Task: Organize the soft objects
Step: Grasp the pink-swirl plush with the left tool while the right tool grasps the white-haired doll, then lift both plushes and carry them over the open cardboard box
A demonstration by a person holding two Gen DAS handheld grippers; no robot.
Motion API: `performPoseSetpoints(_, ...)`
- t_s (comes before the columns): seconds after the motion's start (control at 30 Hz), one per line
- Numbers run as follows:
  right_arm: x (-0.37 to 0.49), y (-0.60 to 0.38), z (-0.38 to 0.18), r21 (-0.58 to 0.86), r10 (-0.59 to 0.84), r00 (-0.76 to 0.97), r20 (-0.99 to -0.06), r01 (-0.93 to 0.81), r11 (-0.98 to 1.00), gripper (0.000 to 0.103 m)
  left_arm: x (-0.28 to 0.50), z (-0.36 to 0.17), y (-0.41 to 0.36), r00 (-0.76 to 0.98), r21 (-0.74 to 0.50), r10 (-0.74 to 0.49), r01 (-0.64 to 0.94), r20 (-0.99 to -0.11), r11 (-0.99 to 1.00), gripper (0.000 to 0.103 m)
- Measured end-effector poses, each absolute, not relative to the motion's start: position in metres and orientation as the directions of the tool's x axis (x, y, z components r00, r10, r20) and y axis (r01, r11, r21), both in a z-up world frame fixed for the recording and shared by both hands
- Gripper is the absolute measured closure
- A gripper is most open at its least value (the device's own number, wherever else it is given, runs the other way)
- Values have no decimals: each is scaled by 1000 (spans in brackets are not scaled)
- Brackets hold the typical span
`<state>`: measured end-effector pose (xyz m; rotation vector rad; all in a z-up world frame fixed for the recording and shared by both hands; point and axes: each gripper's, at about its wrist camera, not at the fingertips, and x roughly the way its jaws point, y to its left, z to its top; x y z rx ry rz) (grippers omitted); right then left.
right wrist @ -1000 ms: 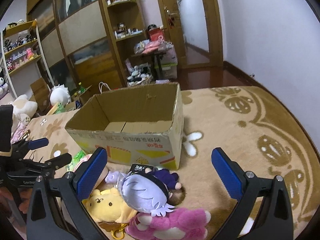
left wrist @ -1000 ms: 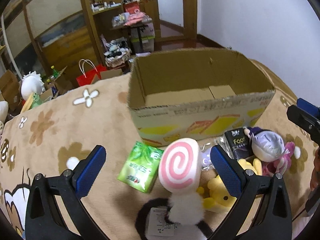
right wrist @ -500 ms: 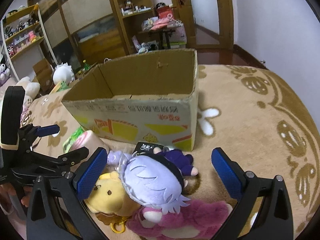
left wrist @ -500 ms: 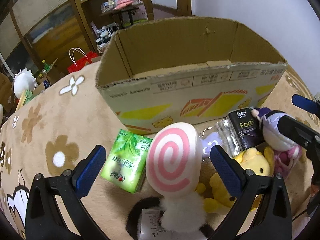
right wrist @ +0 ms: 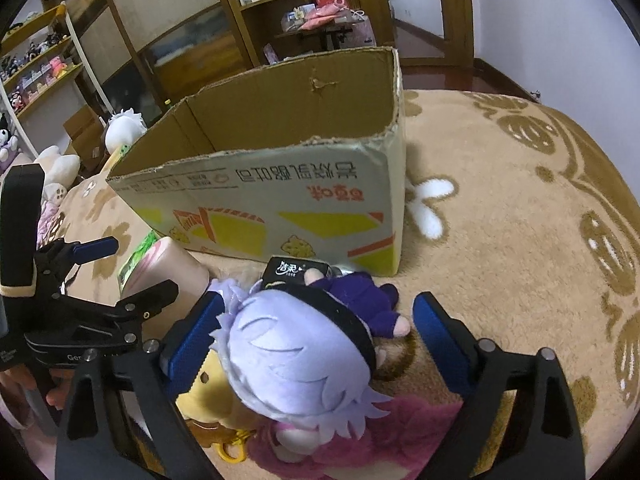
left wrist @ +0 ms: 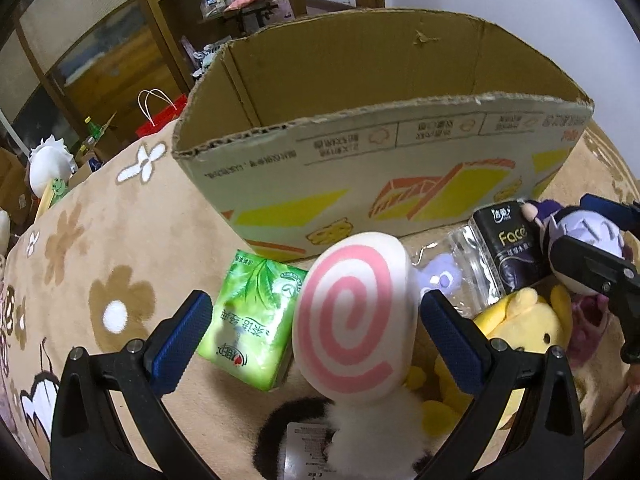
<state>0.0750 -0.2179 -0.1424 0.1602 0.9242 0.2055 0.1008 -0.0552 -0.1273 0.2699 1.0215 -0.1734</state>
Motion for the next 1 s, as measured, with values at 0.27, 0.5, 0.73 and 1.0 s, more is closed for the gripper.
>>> performPoseSetpoints(0.27,76,-220,-147,221,238,559,-794,-99,970,18,98,-129,-58,457,52,-104,317,-883,947,44)
performPoseSetpoints(0.5,72,-215,-144,215,247,547,-799,-124,969,41,93,-126,-59,459,38,-128,336,-879,941,64)
performPoseSetpoints(0.73,62,-213,-134,185,231,586,-776,-138,973,42,81,-110,-58,518,62,-127,330,-846,942,66)
performPoseSetpoints(1.0,30,-217,-92,161,186,728,-660,-105,981,42,64,-74,-42,625,45,-152,288,-766,957,66)
